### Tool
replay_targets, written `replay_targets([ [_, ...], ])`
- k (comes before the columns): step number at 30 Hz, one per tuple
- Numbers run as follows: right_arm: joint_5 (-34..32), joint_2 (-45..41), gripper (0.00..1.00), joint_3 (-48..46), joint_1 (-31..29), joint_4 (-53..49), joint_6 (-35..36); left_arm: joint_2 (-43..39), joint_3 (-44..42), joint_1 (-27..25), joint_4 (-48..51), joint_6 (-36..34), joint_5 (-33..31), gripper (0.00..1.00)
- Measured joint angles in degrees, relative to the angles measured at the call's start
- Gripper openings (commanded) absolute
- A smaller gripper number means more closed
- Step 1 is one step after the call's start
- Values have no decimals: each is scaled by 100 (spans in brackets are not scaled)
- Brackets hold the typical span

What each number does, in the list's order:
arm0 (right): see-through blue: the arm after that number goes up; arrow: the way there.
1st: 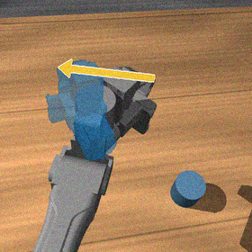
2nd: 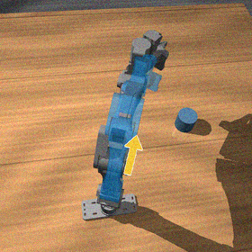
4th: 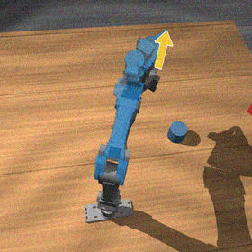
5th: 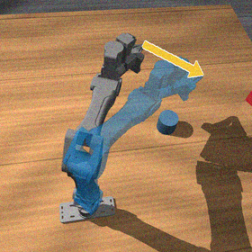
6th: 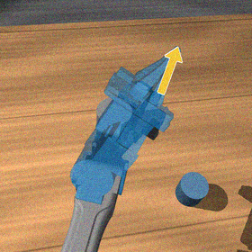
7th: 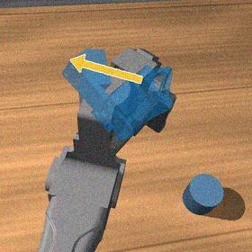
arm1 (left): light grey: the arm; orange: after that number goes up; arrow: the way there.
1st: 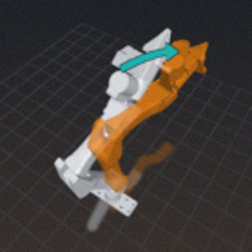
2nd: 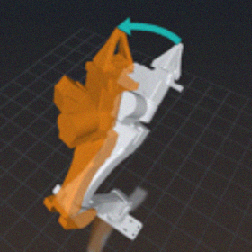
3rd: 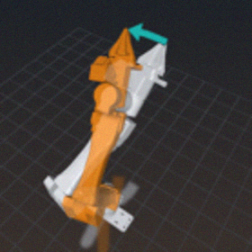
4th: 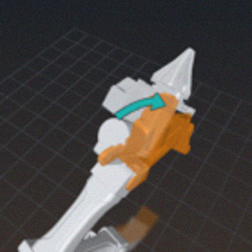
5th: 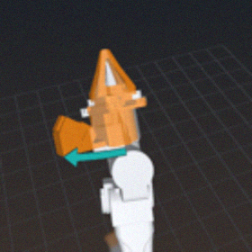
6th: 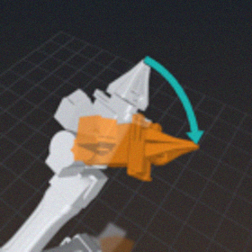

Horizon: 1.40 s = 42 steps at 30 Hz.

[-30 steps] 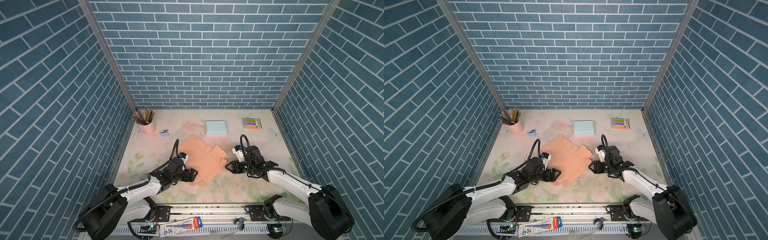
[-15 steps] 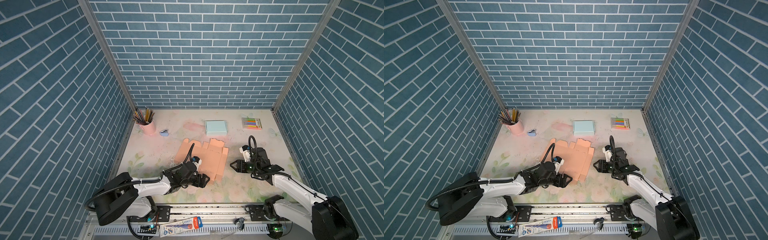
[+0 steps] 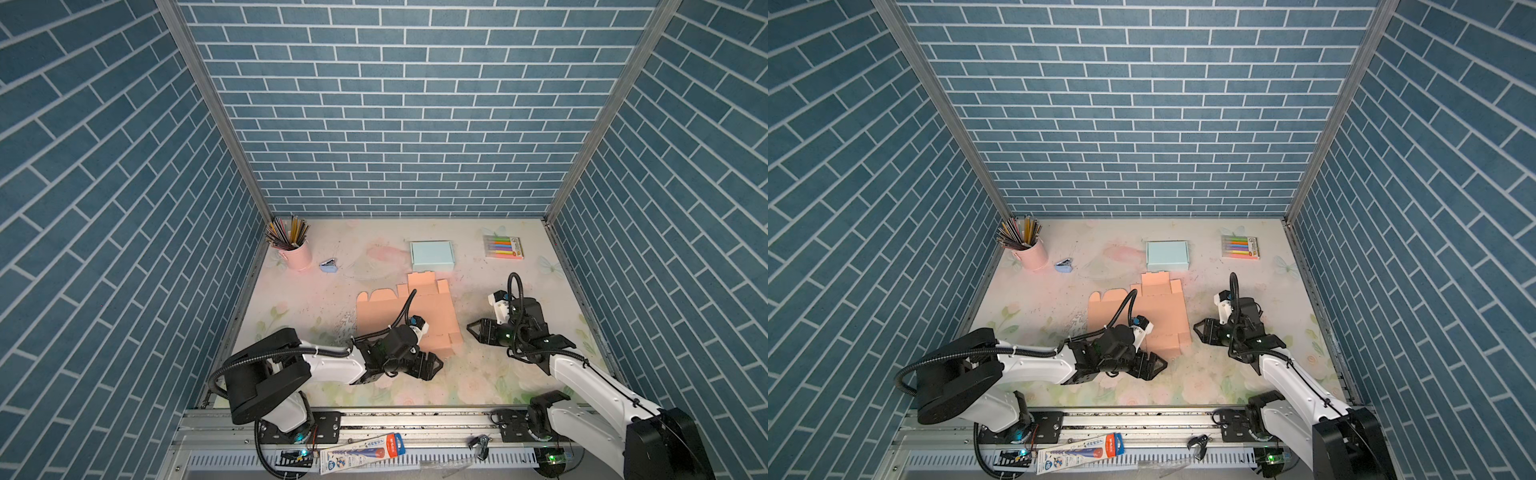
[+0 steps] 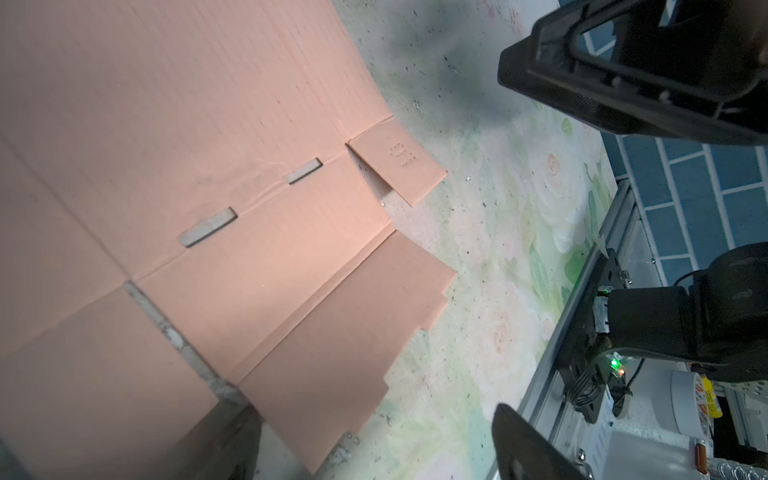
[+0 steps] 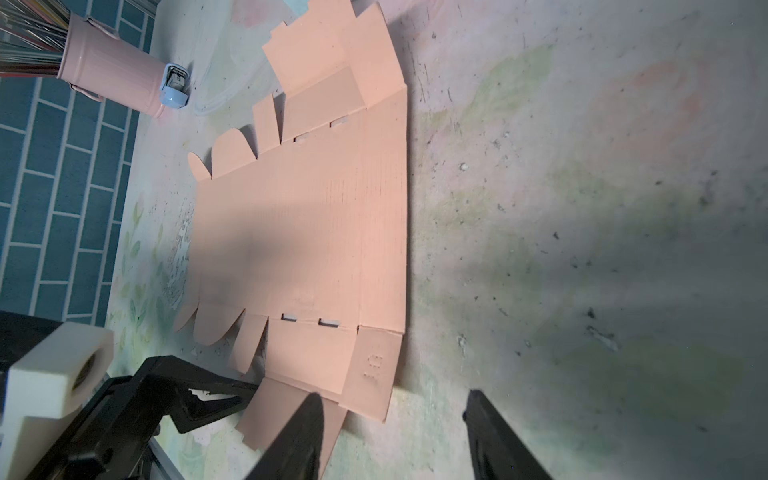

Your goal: Fold the paper box

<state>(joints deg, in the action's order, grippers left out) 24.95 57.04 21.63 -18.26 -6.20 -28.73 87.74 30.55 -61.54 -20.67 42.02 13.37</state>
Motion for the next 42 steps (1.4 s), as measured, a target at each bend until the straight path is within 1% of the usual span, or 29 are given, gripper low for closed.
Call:
replay_targets([
  [3,57,170,57,0,28,105,0,-90,-42,0,52,-2,33,88],
  [10,256,483,57,0,33,256,-2,-608,-101,33,332,-87,216,88],
  [16,553,525,57,-151,33,444,-160,-778,-101,334,369,-208,433,88],
  [22,964,540,57,-671,33,866,-564,-1047,-101,789,494,-389,468,88],
  [27,1266,623,56,-949,33,1456,-1008,-1257,-101,1064,649,-514,444,88],
  [33,1432,887,55,-1016,33,2046,-1357,-1453,-114,1237,706,-612,428,88],
  [42,1449,1152,47,-1078,-94,2570,-1749,-1554,-323,1392,708,-697,428,88],
])
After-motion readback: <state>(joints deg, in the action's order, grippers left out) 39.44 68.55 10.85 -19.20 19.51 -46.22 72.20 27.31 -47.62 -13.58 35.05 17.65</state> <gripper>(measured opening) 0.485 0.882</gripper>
